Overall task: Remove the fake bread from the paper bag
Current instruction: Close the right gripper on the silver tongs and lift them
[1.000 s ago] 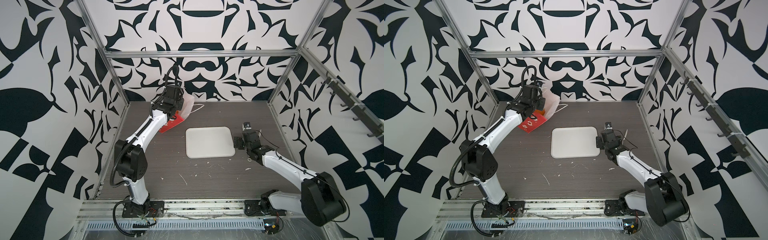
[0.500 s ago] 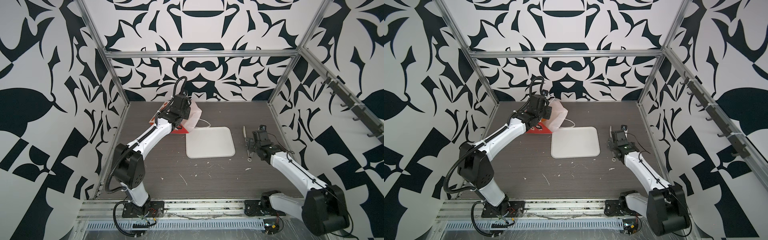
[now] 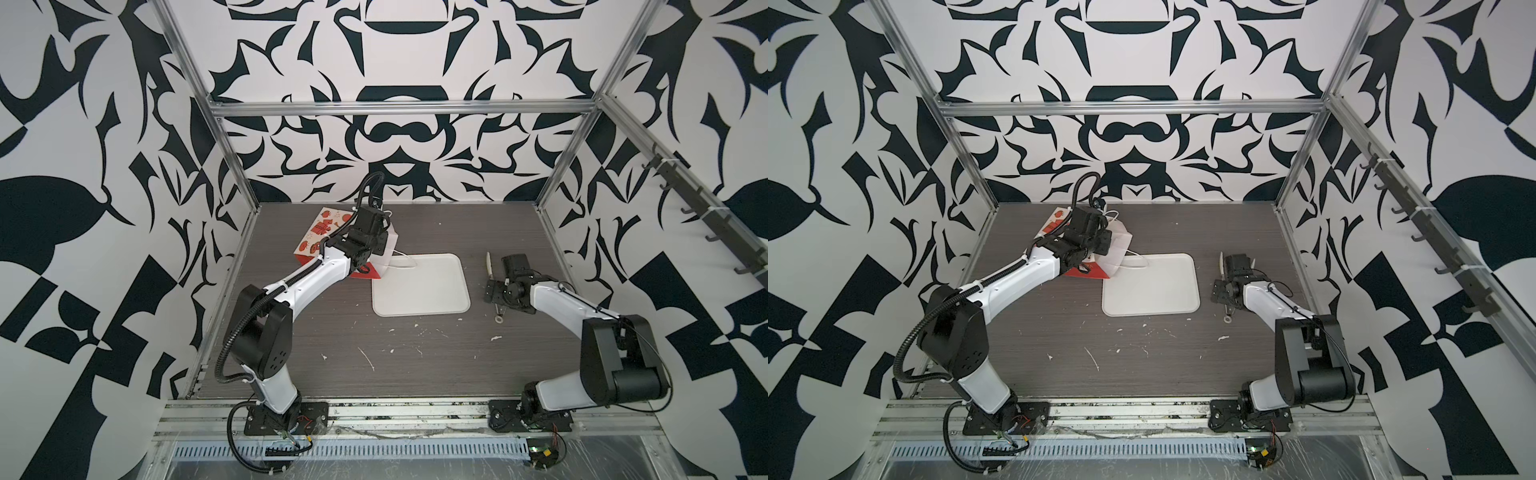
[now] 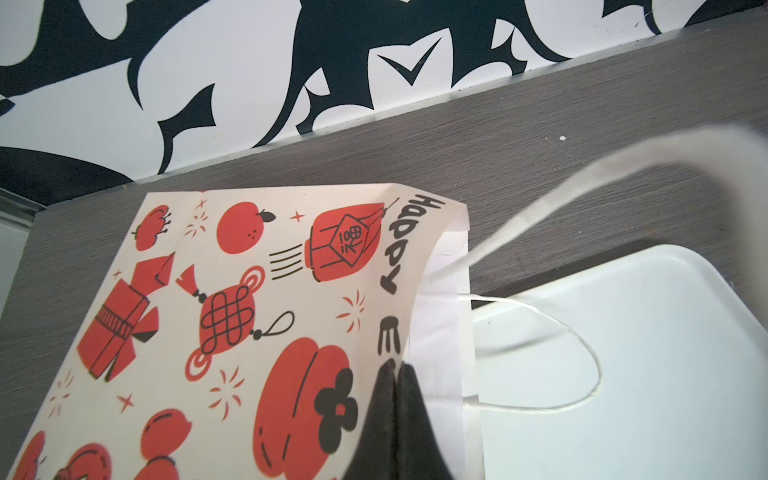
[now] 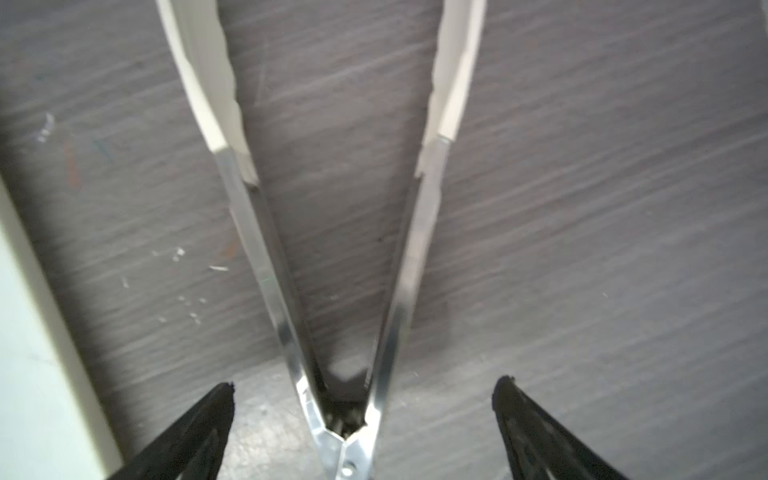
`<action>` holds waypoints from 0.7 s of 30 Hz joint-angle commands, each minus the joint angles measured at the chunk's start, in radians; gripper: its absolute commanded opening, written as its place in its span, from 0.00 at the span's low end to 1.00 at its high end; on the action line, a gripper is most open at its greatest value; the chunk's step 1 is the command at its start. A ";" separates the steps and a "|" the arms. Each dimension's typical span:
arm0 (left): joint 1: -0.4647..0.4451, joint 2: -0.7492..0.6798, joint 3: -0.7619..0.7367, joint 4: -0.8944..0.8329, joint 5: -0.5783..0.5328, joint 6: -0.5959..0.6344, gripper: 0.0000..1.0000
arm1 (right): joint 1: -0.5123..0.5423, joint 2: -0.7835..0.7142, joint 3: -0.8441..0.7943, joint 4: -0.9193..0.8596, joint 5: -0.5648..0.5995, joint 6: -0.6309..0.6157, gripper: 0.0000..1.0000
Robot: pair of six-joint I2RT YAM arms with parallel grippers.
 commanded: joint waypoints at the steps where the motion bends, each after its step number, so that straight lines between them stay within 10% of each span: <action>1: -0.010 -0.058 -0.021 0.033 0.018 -0.027 0.00 | -0.015 0.037 0.054 0.013 -0.030 0.003 0.99; 13: -0.029 -0.109 -0.082 0.048 0.078 -0.040 0.00 | -0.074 0.182 0.115 0.024 -0.125 0.004 0.87; 21: -0.034 -0.138 -0.127 0.056 0.075 -0.031 0.00 | -0.087 0.226 0.144 0.010 -0.154 -0.002 0.56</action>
